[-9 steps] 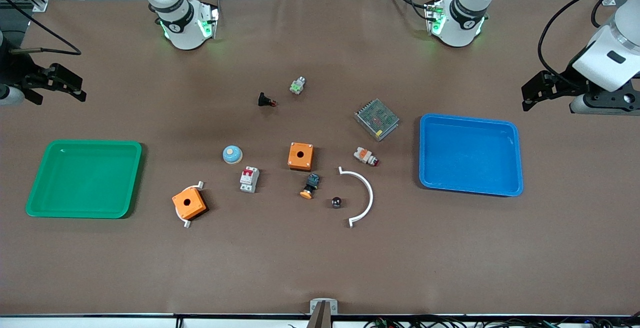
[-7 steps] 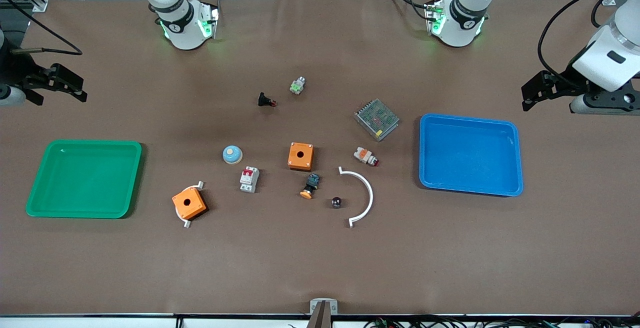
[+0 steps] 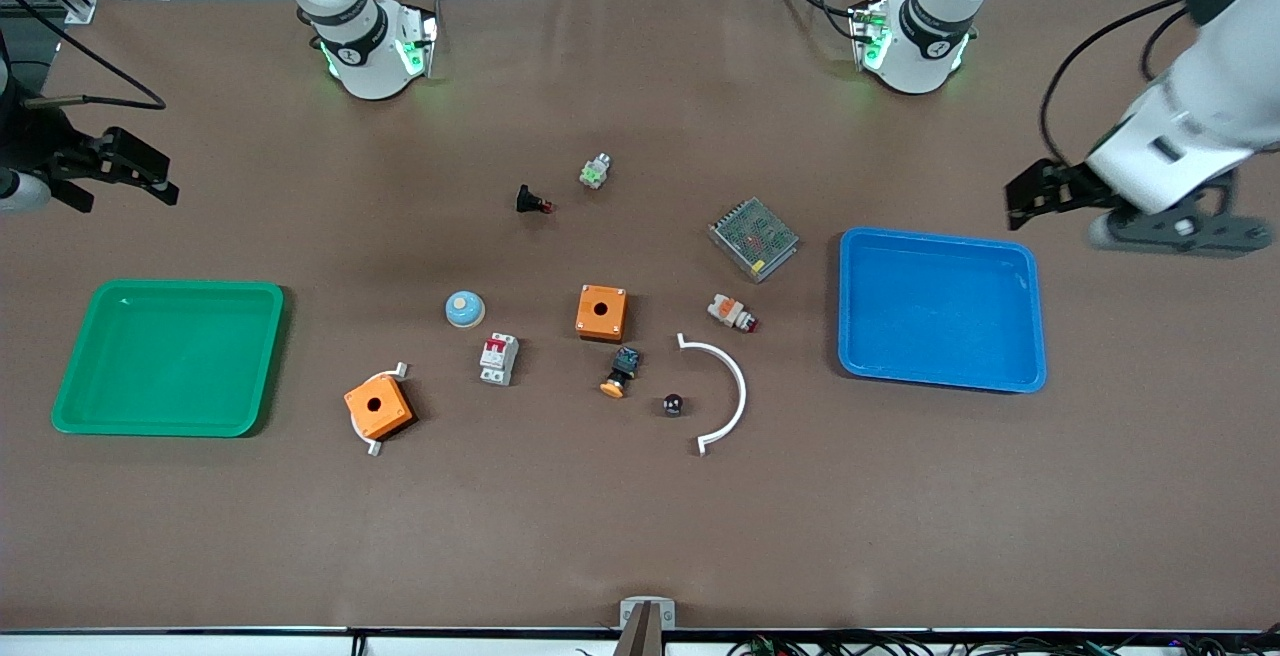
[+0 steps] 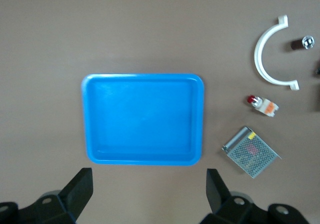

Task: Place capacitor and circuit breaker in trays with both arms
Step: 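Reach the right gripper to the breaker while the left gripper reaches the capacitor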

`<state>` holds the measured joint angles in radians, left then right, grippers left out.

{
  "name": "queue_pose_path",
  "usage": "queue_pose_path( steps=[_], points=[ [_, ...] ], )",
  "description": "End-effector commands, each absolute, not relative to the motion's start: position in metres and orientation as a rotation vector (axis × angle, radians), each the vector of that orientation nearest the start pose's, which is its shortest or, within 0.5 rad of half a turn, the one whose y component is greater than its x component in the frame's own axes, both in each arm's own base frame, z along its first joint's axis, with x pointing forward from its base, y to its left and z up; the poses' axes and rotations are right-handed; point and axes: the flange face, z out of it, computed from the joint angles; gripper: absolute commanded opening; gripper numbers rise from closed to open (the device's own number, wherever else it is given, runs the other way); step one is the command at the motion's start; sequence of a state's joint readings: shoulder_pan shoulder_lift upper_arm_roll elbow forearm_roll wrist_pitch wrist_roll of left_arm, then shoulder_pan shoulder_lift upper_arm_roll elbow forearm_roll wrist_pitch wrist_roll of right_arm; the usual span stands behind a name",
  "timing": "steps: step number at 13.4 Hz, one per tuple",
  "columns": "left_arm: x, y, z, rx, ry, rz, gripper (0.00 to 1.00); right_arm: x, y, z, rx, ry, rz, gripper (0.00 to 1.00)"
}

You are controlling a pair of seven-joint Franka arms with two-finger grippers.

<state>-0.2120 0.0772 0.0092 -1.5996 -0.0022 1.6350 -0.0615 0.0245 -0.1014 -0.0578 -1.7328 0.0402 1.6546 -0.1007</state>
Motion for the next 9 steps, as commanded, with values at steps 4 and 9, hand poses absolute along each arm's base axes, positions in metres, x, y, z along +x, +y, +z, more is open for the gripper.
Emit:
queue_pose_path(
  steps=[4, 9],
  points=[
    [0.624, -0.239, 0.47, -3.154, 0.276, 0.151, 1.0, 0.564, 0.065, 0.556, -3.085, 0.04, -0.028, 1.0],
    [0.639, -0.348, 0.372, -3.188, 0.341, 0.022, 1.0, 0.593, 0.15, 0.474, -3.094, 0.198, 0.018, 0.99]
  ],
)
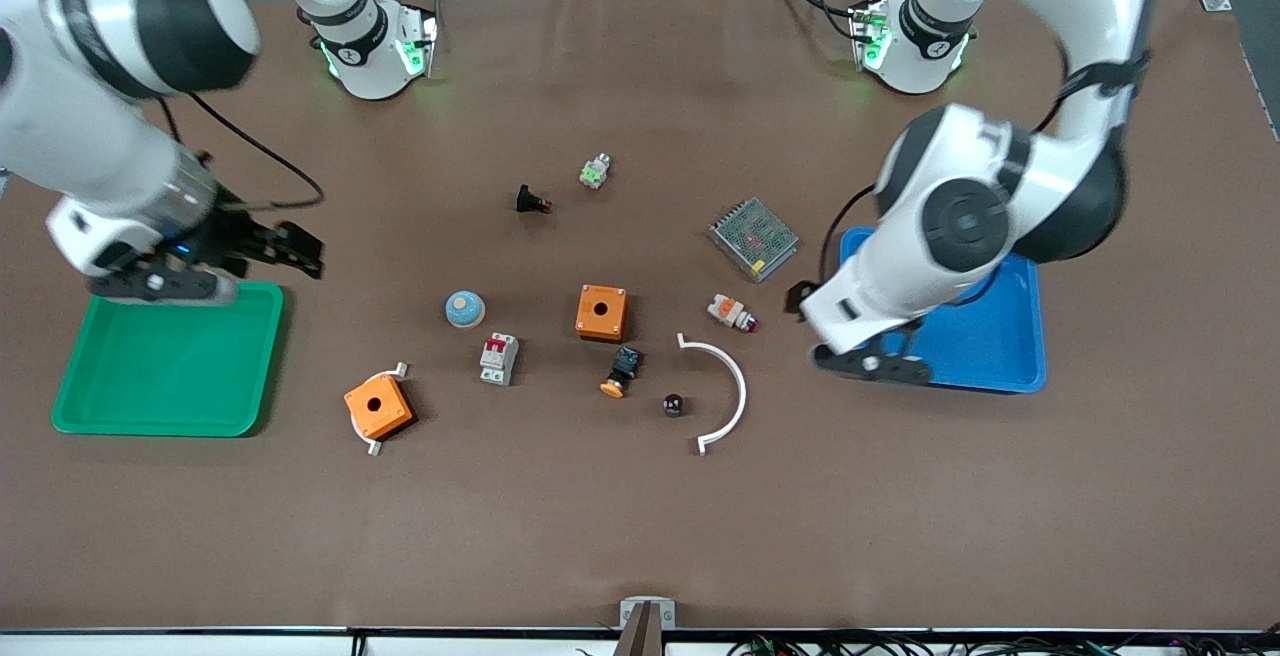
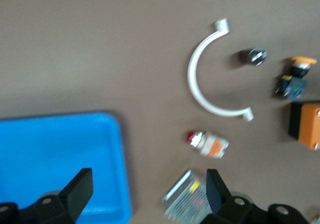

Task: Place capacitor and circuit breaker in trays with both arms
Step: 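Reach the right gripper to the breaker while the left gripper reaches the capacitor, then grasp the breaker with the right gripper while the left gripper grasps the capacitor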

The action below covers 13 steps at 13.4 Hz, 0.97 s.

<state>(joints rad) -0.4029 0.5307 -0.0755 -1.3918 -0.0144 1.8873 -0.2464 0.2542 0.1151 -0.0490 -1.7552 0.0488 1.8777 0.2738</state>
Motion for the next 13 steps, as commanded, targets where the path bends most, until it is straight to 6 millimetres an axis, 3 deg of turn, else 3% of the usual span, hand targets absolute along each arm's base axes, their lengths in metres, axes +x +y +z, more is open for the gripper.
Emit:
queue_pose_path(
  steps=[1, 4, 7, 11, 13],
  points=[
    [0.636, -0.366, 0.352, -3.2, 0.319, -0.011, 1.0, 0.596, 0.165, 0.457, -3.1, 0.182, 0.027, 0.99],
    [0.636, -0.411, 0.301, -3.265, 0.253, -0.196, 1.0, 0.606, 0.207, 0.397, -3.109, 0.204, 0.03, 0.95],
    [0.634, -0.435, 0.253, -3.318, 0.175, -0.357, 1.0, 0.603, 0.255, 0.344, -3.112, 0.245, 0.019, 0.9],
    [0.637, -0.457, 0.202, -3.303, 0.142, -0.477, 1.0, 0.609, 0.267, 0.293, -3.103, 0.309, 0.017, 0.89],
    [0.634, -0.461, 0.192, -3.28, 0.139, -0.523, 0.99, 0.611, 0.276, 0.272, -3.075, 0.326, 0.014, 0.88]
  ],
)
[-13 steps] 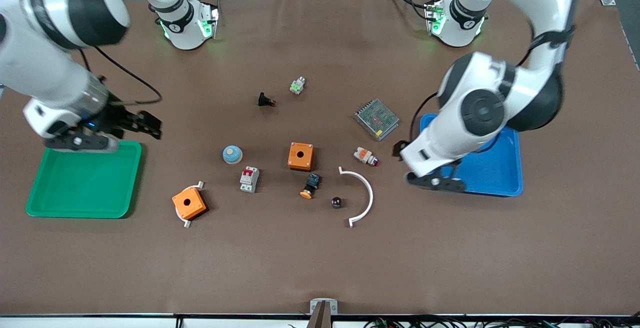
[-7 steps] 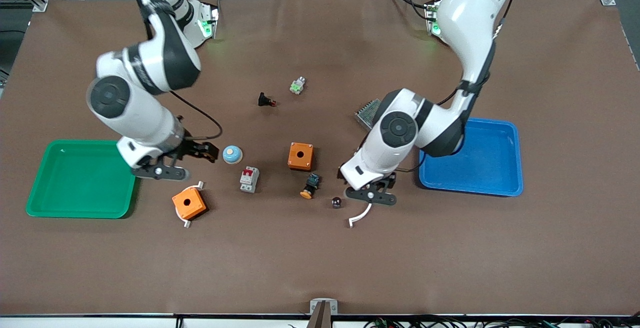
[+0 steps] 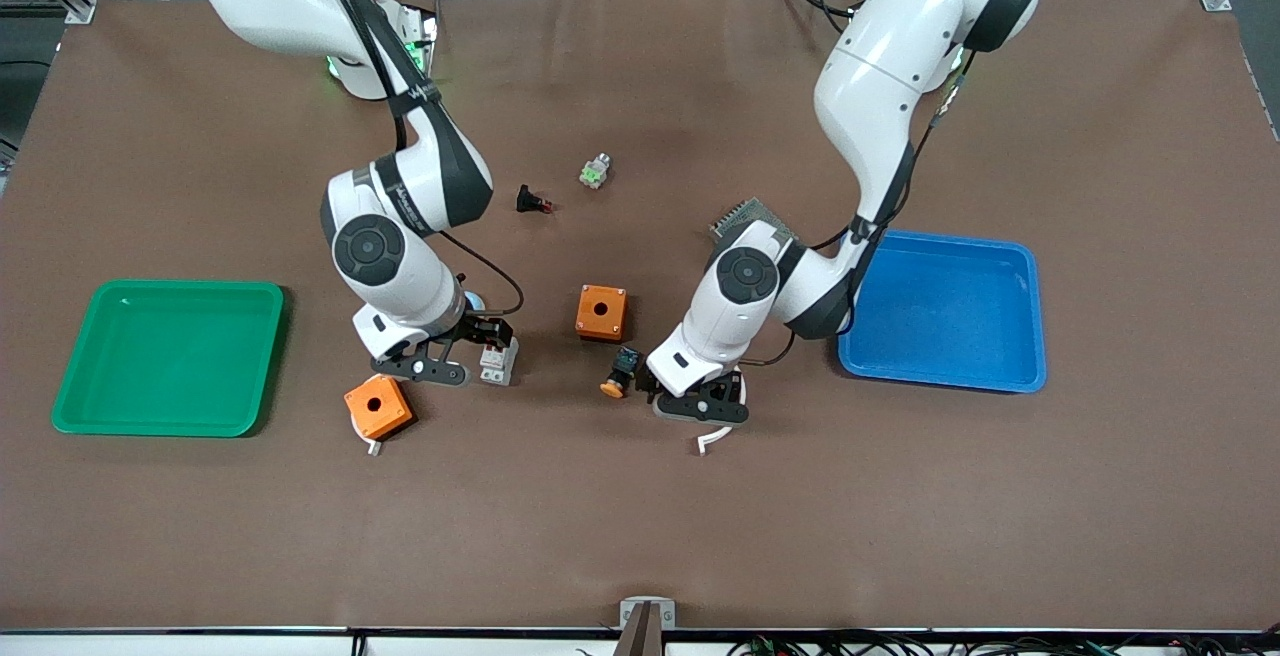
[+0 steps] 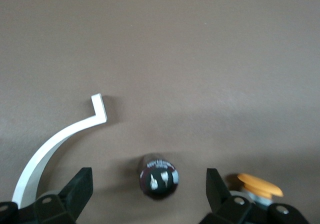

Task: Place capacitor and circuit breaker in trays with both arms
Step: 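Grasp the breaker with the right gripper while the left gripper grasps the capacitor, then move the breaker to the green tray while the left gripper moves the capacitor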

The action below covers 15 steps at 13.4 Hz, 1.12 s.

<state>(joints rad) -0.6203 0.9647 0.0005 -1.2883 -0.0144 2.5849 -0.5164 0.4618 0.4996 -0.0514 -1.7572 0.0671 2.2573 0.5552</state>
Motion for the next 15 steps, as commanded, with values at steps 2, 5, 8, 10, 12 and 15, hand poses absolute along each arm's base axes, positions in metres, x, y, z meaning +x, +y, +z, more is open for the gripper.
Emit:
queue_pose_path(
  steps=[2, 5, 8, 10, 12, 15],
  points=[
    [0.633, -0.461, 0.19, -3.281, 0.132, -0.518, 0.92, 0.615, 0.28, 0.255, -3.061, 0.338, 0.016, 0.86],
    [0.631, -0.462, 0.19, -3.282, 0.121, -0.512, 0.72, 0.614, 0.291, 0.236, -3.075, 0.312, 0.029, 0.84],
    [0.631, -0.462, 0.191, -3.278, 0.126, -0.513, 0.42, 0.613, 0.292, 0.224, -3.076, 0.311, 0.025, 0.7],
    [0.627, -0.467, 0.193, -3.276, 0.139, -0.509, 0.22, 0.614, 0.29, 0.224, -3.08, 0.293, 0.028, 0.42],
    [0.627, -0.465, 0.198, -3.267, 0.125, -0.467, 0.06, 0.614, 0.289, 0.225, -3.085, 0.286, 0.03, 0.14],
    [0.638, -0.45, 0.249, -3.273, -0.029, -0.405, 0.0, 0.616, 0.288, 0.259, -3.083, 0.285, 0.039, 0.02]
  ],
)
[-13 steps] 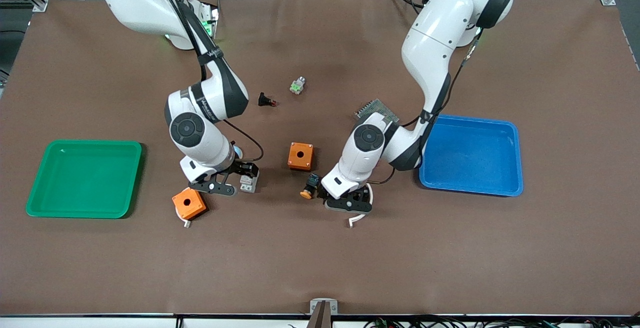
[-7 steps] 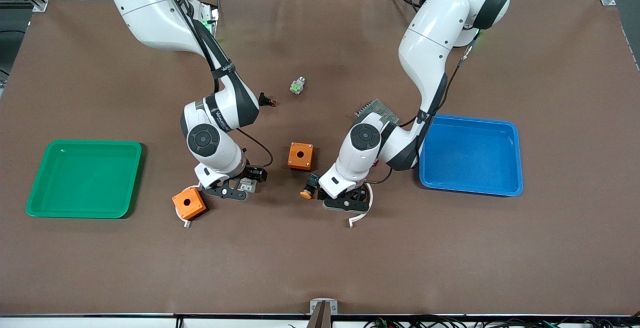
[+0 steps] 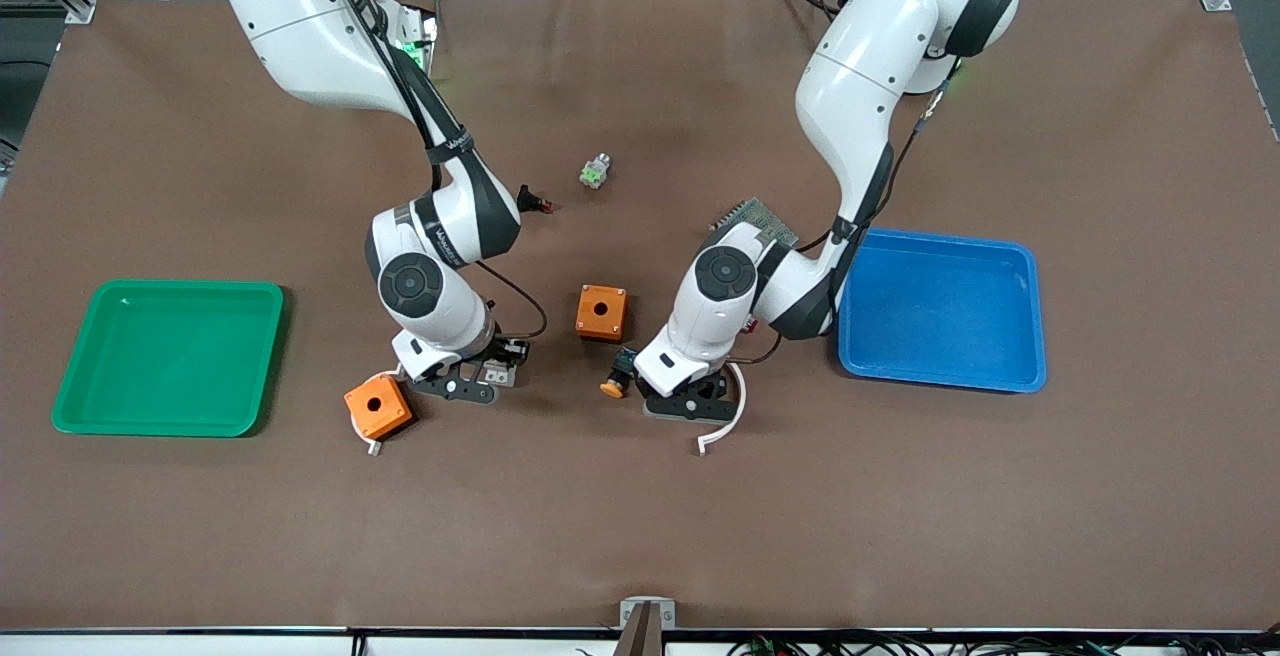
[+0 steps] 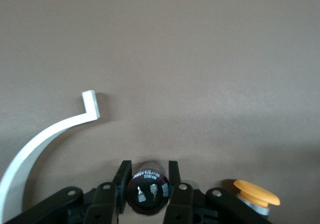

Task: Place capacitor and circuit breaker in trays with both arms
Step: 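Move the breaker to the green tray while the left gripper moves the capacitor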

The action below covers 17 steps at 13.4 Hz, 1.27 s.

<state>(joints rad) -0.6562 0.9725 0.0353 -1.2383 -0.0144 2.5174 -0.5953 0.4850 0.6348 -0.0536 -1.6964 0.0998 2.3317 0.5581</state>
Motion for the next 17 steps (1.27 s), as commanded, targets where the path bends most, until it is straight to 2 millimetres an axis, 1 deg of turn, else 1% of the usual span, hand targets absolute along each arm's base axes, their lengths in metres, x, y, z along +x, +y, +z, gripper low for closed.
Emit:
queue_pose_path(
  steps=[1, 2, 3, 4, 5, 6, 7, 8, 9, 10, 11, 12, 13, 14, 15, 16, 17],
  points=[
    [0.649, -0.43, 0.262, -3.262, -0.08, -0.372, 0.0, 0.616, 0.283, 0.279, -3.086, 0.286, 0.049, 0.02],
    [0.656, -0.413, 0.284, -3.25, -0.115, -0.32, 0.0, 0.616, 0.277, 0.304, -3.086, 0.292, 0.059, 0.02],
    [0.659, -0.398, 0.298, -3.231, -0.147, -0.264, 0.0, 0.615, 0.269, 0.328, -3.089, 0.295, 0.077, 0.02],
    [0.662, -0.376, 0.318, -3.213, -0.191, -0.212, 0.0, 0.616, 0.253, 0.353, -3.094, 0.269, 0.1, 0.02],
    [0.663, -0.353, 0.326, -3.189, -0.21, -0.144, 0.0, 0.619, 0.229, 0.371, -3.103, 0.221, 0.135, 0.02],
    [0.659, -0.334, 0.331, -3.172, -0.227, -0.094, 0.0, 0.621, 0.201, 0.388, -3.106, 0.17, 0.169, 0.02],
    [0.656, -0.309, 0.334, -3.159, -0.264, -0.067, 0.0, 0.623, 0.166, 0.404, -3.102, 0.106, 0.199, 0.02],
    [0.655, -0.283, 0.342, -3.154, -0.283, -0.056, 0.0, 0.624, 0.135, 0.418, -3.094, 0.028, 0.212, 0.02],
    [0.653, -0.256, 0.342, -3.148, -0.248, -0.029, 0.0, 0.626, 0.095, 0.426, -3.097, -0.051, 0.227, 0.02],
    [0.65, -0.231, 0.342, -3.144, -0.218, -0.005, 0.0, 0.628, 0.063, 0.429, -3.113, -0.133, 0.23, 0.02],
    [0.647, -0.202, 0.335, -3.139, -0.194, 0.034, 0.0, 0.63, 0.029, 0.427, -3.135, -0.207, 0.237, 0.02],
    [0.642, -0.184, 0.326, -3.132, -0.176, 0.073, 0.0, 0.631, -0.009, 0.423, -3.134, -0.247, 0.244, 0.02],
    [0.638, -0.172, 0.317, -3.125, -0.167, 0.107, 0.0, 0.631, -0.04, 0.419, -3.122, -0.282, 0.245, 0.02],
    [0.629, -0.162, 0.303, -3.11, -0.16, 0.15, 0.0, 0.631, -0.07, 0.415, -3.112, -0.33, 0.228, 0.02],
    [0.622, -0.15, 0.291, -3.11, -0.142, 0.165, 0.0, 0.627, -0.098, 0.399, -3.102, -0.375, 0.218, 0.02],
    [0.615, -0.135, 0.28, -3.118, -0.135, 0.141, 0.0, 0.622, -0.126, 0.384, -3.097, -0.423, 0.183, 0.02],
    [0.607, -0.126, 0.27, -3.125, -0.125, 0.111, 0.0, 0.615, -0.152, 0.359, -3.09, -0.466, 0.171, 0.02]
  ],
)
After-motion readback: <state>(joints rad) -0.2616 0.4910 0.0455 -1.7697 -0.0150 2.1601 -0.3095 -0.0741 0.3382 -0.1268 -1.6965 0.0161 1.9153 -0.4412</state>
